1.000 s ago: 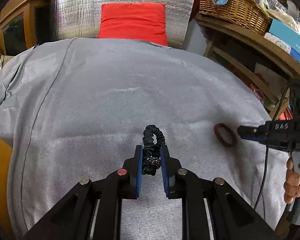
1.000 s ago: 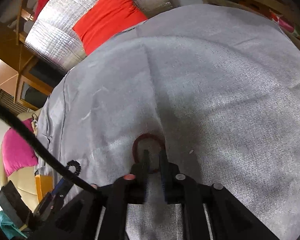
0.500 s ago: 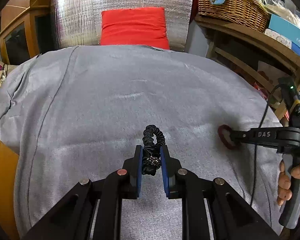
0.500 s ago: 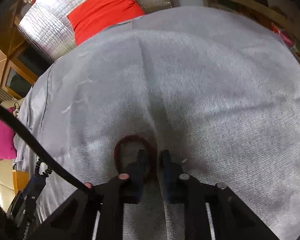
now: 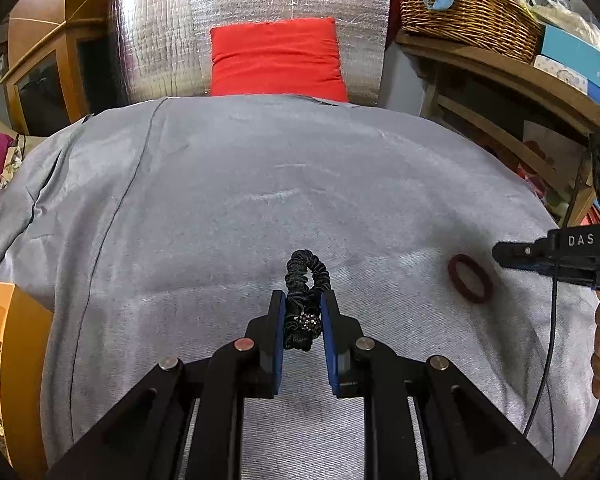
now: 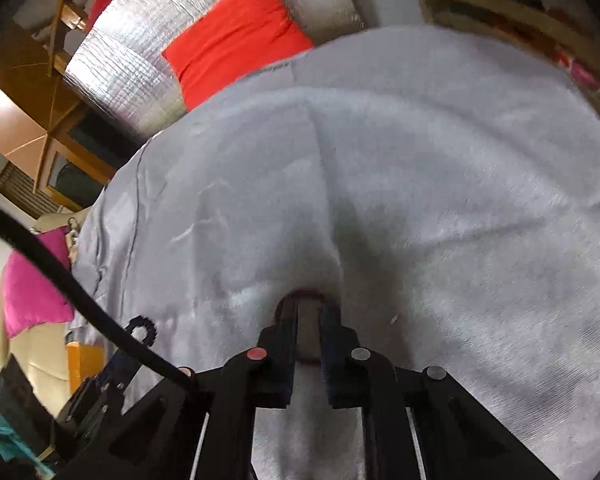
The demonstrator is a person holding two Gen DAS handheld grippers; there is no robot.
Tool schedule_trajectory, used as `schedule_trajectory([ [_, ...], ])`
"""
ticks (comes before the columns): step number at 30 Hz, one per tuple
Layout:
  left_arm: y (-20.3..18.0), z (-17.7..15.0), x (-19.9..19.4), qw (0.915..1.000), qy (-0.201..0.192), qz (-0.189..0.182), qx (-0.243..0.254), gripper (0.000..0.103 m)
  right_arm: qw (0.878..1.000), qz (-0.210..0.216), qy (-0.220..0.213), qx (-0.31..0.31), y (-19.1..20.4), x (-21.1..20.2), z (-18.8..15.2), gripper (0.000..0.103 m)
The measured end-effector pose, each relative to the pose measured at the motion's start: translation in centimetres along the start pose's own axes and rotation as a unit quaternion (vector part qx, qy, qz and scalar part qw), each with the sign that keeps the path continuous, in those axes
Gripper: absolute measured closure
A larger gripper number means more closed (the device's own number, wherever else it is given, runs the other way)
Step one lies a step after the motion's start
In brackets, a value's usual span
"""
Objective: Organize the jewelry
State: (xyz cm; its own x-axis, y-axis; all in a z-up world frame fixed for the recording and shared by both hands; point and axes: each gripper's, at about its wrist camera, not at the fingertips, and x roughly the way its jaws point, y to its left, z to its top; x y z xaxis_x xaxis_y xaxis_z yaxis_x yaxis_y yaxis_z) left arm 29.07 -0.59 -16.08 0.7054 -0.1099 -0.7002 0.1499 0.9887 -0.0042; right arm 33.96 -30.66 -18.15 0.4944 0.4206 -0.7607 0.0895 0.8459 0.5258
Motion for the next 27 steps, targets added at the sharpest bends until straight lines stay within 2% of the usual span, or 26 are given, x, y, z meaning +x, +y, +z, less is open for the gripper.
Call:
schedule_trajectory([
  [1, 0.1, 0.0, 0.0, 1.0000, 0.001, 0.001, -0.001, 0.085, 1.000, 0.008, 0.012, 0.003, 0.0, 0.5, -0.1, 0.081],
  [2, 0.1, 0.0, 0.1, 1.0000, 0.001, 0.001, -0.002, 0.085, 1.000, 0.016, 0.025, 0.006, 0.0, 0.8, -0.2, 0.065],
  [4, 0.1, 0.1, 0.2, 1.0000, 0.002, 0.003, -0.001, 0.085, 0.999, 0.013, 0.041, 0.005, 0.1, 1.5, -0.5, 0.045],
  [7, 0.0, 0.0, 0.2, 1.0000, 0.001, 0.005, 0.001, 0.085, 0.998, -0.015, 0.058, 0.005, 0.2, 2.1, -0.7, 0.044],
  [12, 0.1, 0.0, 0.3, 1.0000, 0.003, 0.003, 0.000, 0.085, 0.998, -0.025, 0.057, 0.008, 0.4, 3.0, -1.0, 0.044],
  [13, 0.1, 0.0, 0.3, 1.0000, 0.004, 0.002, -0.001, 0.085, 0.998, -0.029, 0.056, 0.001, 0.8, 3.8, -1.0, 0.040],
  [15, 0.0, 0.0, 0.4, 1.0000, 0.006, 0.002, -0.003, 0.085, 0.998, -0.038, 0.042, -0.012, 1.5, 4.6, -1.0, 0.034],
  [18, -0.1, -0.1, 0.4, 1.0000, 0.007, 0.003, -0.001, 0.085, 0.996, -0.074, 0.016, -0.050, 3.1, 5.4, -1.0, 0.033],
  [19, 0.0, -0.1, 0.4, 1.0000, 0.008, 0.004, 0.000, 0.085, 0.995, -0.082, 0.012, -0.058, 3.5, 5.5, -1.0, 0.035],
  [21, 0.2, 0.0, 0.5, 0.9999, 0.008, 0.006, -0.002, 0.085, 0.990, -0.115, 0.002, -0.085, 4.2, 5.7, -1.2, 0.057],
  [22, 0.3, 0.0, 0.5, 0.9999, 0.008, 0.006, -0.004, 0.085, 0.986, -0.134, -0.002, -0.103, 4.5, 5.7, -1.2, 0.071],
  [23, 0.4, 0.0, 0.5, 0.9999, 0.008, 0.007, -0.007, 0.085, 0.985, -0.133, -0.004, -0.114, 4.7, 5.6, -1.1, 0.087],
  [24, 0.5, 0.1, 0.5, 0.9999, 0.008, 0.007, -0.008, 0.085, 0.985, -0.128, -0.002, -0.116, 4.8, 5.4, -1.1, 0.092],
  [27, 0.8, 0.2, 0.3, 0.9999, 0.005, 0.010, -0.012, 0.085, 0.988, -0.113, -0.008, -0.105, 4.4, 4.4, -0.9, 0.093],
])
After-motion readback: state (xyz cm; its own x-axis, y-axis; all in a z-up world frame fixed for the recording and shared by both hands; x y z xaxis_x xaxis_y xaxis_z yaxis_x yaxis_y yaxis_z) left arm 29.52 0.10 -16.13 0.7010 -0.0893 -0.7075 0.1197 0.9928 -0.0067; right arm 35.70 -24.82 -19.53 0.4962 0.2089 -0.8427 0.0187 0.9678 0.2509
